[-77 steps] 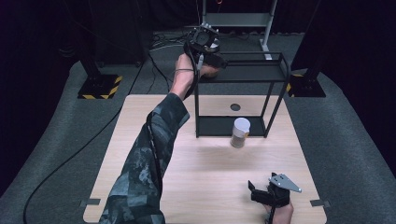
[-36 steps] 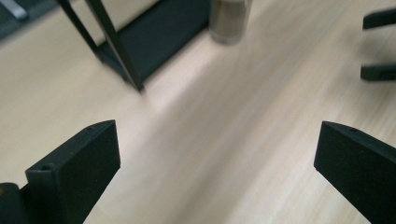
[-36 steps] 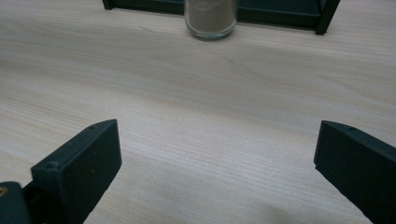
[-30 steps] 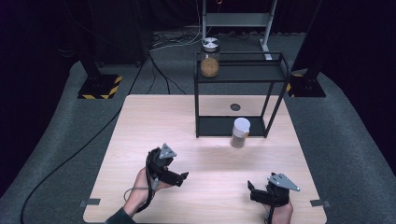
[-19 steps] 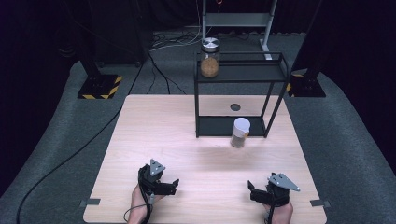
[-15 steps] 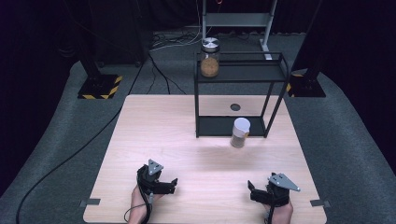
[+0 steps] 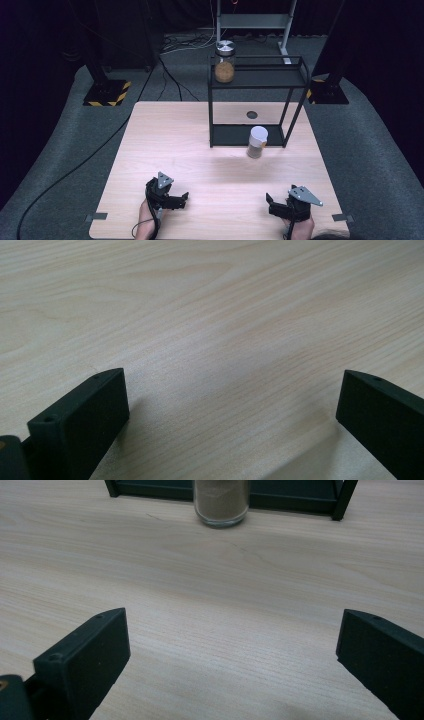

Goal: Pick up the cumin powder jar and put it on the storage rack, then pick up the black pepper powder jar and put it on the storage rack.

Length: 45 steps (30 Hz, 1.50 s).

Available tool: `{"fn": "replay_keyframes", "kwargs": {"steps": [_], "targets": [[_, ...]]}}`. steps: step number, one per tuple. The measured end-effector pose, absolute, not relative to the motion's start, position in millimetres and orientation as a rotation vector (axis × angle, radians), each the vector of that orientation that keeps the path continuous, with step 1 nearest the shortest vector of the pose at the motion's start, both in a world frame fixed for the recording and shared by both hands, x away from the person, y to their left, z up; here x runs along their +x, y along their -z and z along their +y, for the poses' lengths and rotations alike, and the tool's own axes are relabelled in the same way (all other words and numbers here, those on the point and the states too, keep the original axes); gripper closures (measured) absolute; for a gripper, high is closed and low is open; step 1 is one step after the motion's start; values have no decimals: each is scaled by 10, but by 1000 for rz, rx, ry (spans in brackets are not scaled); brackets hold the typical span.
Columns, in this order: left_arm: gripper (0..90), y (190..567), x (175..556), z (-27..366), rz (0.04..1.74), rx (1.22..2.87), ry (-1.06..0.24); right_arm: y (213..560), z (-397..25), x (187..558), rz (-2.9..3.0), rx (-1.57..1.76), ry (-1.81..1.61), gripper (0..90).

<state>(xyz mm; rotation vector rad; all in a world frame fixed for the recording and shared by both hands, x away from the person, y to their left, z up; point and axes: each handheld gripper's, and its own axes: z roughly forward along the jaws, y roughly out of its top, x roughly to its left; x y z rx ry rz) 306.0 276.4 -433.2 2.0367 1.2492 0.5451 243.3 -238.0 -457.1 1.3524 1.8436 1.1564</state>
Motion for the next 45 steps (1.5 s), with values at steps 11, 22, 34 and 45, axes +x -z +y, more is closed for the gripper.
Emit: {"fn": "replay_keyframes", "kwargs": {"steps": [11,22,34,45], "targets": [[0,4332,3074,2769,1249,2036,-545,4584,-2390,2418,1837,1344,-1168,0],[0,4335,3072,2767,1252,2033,-546,4581,-2382,2422,1838,1345,-1162,0],[0,4332,3073,2767,1253,2034,-546,4585,-2385,2415,1834,1345,-1165,0],[0,4333,3072,2757,1267,2027,-553,4578,-2376,2424,1841,1344,-1158,0]]}}
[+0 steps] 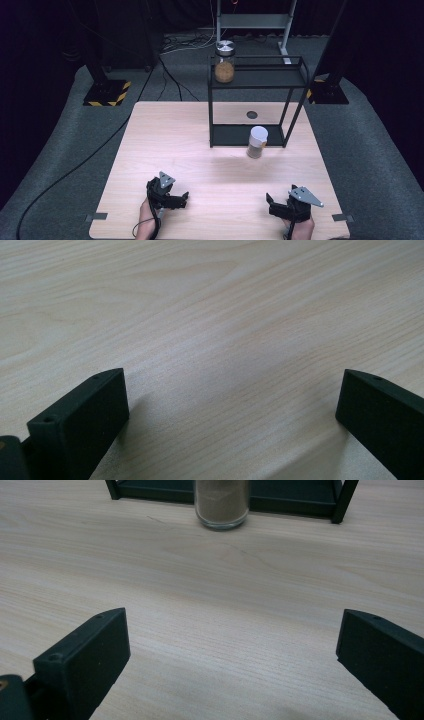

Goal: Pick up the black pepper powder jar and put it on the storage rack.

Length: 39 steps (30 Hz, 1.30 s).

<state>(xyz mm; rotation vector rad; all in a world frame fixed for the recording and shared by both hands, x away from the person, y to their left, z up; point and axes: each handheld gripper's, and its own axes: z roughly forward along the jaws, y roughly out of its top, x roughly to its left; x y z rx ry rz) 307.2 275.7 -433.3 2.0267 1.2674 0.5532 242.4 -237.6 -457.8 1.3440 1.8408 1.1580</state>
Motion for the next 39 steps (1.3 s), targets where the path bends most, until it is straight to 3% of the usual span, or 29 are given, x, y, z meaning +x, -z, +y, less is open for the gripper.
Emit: {"fn": "replay_keyframes", "kwargs": {"steps": [29,39], "targets": [[1,4331,3067,2746,1290,2015,-559,4424,-2249,2518,1823,1364,-1114,0],[0,4331,3067,2746,1289,2016,-561,4183,-2076,3039,1850,1210,-1201,0]]}}
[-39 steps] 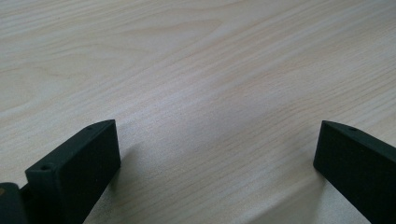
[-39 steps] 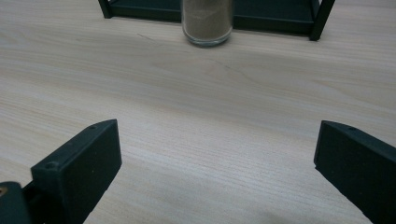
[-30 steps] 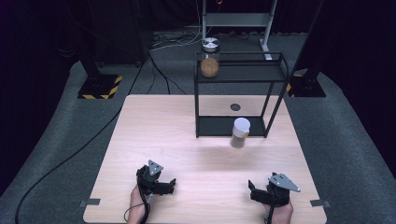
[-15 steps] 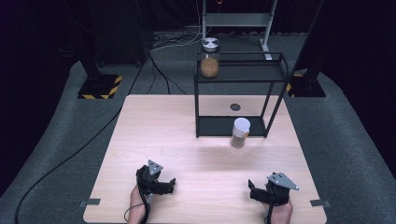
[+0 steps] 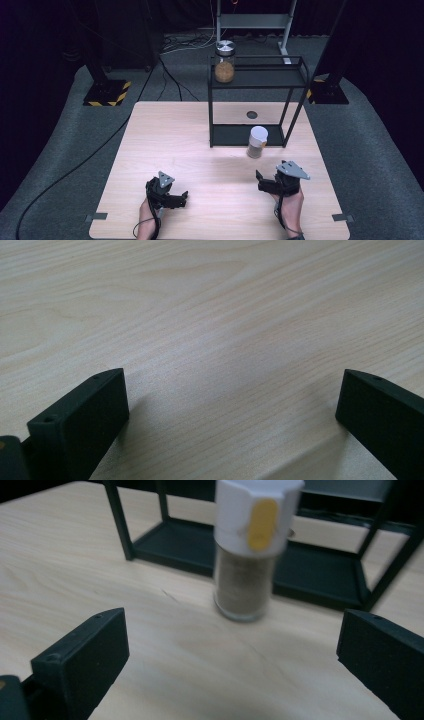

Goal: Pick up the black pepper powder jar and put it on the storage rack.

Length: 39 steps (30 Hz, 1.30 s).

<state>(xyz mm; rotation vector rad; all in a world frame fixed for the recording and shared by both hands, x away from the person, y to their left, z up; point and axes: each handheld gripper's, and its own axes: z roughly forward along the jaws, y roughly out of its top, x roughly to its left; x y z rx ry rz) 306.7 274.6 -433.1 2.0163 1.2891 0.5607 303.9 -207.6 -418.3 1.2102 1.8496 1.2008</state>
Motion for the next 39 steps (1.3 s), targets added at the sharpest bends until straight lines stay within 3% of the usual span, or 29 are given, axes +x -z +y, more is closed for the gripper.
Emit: {"fn": "replay_keyframes", "kwargs": {"steps": [19,35,36,37,39], "targets": [[1,4332,3065,2744,1290,2015,-561,4330,-1886,3899,1833,1164,-1231,0],[1,4332,3065,2745,1287,2017,-560,4393,-1774,4152,1862,1145,-1218,4],[1,4332,3065,2745,1287,2017,-560,4387,-1723,4143,1841,1172,-1187,45],[1,4331,3066,2746,1286,2018,-561,4370,-1626,4117,1793,1236,-1137,267],[1,4331,3066,2746,1284,2020,-560,4434,-1686,4084,1743,1261,-1203,298]]}}
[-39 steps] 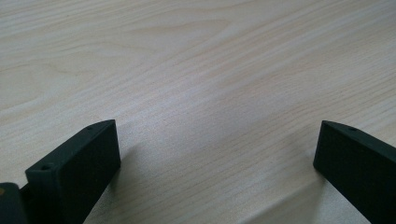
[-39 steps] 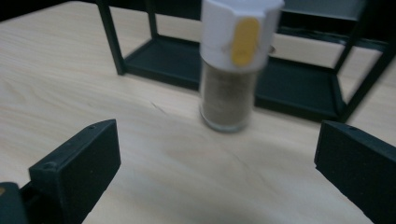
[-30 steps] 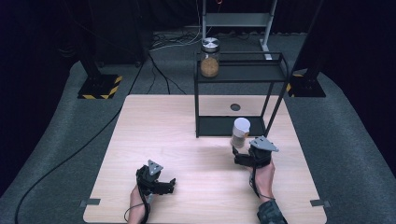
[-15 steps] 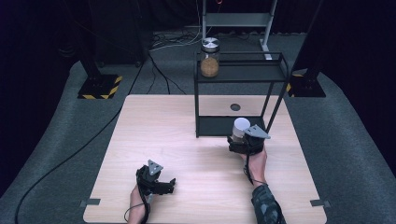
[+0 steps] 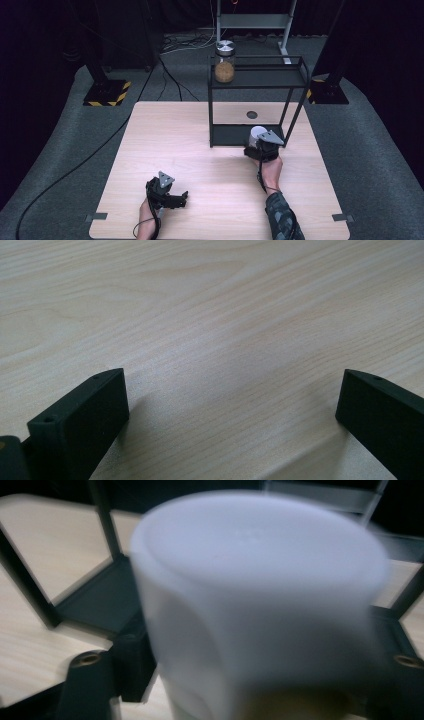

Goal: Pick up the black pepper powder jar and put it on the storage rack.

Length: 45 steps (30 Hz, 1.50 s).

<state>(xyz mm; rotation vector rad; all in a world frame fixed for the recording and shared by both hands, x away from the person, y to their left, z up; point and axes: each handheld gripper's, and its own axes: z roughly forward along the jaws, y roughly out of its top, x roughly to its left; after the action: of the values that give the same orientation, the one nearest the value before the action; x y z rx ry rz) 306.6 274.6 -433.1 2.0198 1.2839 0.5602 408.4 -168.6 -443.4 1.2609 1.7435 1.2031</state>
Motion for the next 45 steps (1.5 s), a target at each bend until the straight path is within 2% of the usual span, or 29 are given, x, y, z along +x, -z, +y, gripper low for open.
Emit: {"fn": "replay_keyframes", "kwargs": {"steps": [21,45], "targets": [[1,4332,3066,2746,1285,2019,-560,4323,-1769,3993,1783,1257,-1213,300],[1,4333,3064,2741,1288,2016,-562,3967,-2039,3500,1756,1208,-1276,299]]}}
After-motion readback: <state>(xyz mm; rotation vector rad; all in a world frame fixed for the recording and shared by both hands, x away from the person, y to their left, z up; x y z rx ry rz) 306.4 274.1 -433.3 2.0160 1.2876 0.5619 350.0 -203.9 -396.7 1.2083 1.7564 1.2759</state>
